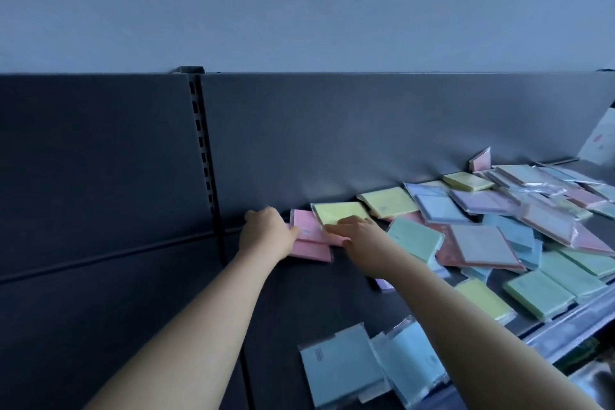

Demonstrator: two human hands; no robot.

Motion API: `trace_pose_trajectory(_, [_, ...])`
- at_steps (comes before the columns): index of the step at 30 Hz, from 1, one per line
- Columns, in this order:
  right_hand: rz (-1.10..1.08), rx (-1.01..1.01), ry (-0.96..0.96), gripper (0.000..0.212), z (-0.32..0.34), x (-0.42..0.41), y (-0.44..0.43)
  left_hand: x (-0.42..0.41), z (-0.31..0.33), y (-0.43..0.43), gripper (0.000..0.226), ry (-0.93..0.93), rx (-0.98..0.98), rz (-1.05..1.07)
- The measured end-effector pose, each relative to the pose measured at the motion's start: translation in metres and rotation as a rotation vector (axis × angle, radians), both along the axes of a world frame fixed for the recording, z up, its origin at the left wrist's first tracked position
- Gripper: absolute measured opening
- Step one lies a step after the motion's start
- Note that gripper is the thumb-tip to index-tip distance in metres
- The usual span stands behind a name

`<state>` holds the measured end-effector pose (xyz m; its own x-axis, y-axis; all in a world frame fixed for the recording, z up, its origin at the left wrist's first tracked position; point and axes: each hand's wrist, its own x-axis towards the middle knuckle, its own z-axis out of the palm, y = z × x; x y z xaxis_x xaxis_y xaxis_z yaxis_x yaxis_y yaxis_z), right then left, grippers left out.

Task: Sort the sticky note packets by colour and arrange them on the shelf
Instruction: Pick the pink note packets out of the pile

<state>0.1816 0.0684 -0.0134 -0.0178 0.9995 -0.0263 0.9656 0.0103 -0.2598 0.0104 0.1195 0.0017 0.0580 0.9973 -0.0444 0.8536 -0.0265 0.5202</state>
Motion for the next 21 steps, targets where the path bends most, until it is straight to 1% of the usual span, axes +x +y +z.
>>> trace_pose_trajectory(3, [0.031,0.035,-0.013,0.058,-0.006,0.004,0.004,0.004,0.001,-0.001,0.042,-0.096,-0.027,0.055])
trace_pose_trajectory(6, [0.005,0.077,0.104,0.052,-0.006,0.007,0.004,0.002,0.003,-0.005,0.043,-0.161,-0.028,0.061])
trace_pose_trajectory(8, [-0.009,0.093,0.132,0.049,-0.003,0.007,0.003,-0.003,0.004,-0.01,0.05,-0.195,0.002,0.059])
trace_pose_trajectory(9, [-0.012,0.093,0.13,0.049,-0.002,0.008,0.002,-0.006,0.005,-0.013,0.053,-0.215,0.023,0.063])
trace_pose_trajectory(11, [-0.017,0.073,0.1,0.046,-0.002,0.007,0.002,-0.014,0.008,-0.021,0.051,-0.258,0.084,0.071])
trace_pose_trajectory(14, [-0.045,0.081,0.003,0.03,0.0,0.0,0.003,-0.031,0.015,-0.03,0.048,-0.327,0.165,0.088])
trace_pose_trajectory(15, [-0.041,0.097,-0.026,0.031,0.001,-0.002,0.004,-0.038,0.018,-0.033,0.048,-0.357,0.184,0.094])
trace_pose_trajectory(17, [0.032,0.099,-0.013,0.053,0.003,-0.012,0.006,-0.052,0.022,-0.041,0.048,-0.424,0.198,0.085])
trace_pose_trajectory(18, [0.08,0.081,0.047,0.062,0.006,-0.019,0.006,-0.058,0.023,-0.046,0.048,-0.445,0.2,0.074])
trace_pose_trajectory(19, [0.127,0.066,0.129,0.066,0.01,-0.027,0.005,-0.065,0.024,-0.05,0.047,-0.457,0.202,0.066])
trace_pose_trajectory(21, [0.182,0.061,0.263,0.061,0.017,-0.042,0.003,-0.076,0.025,-0.057,0.042,-0.469,0.214,0.062])
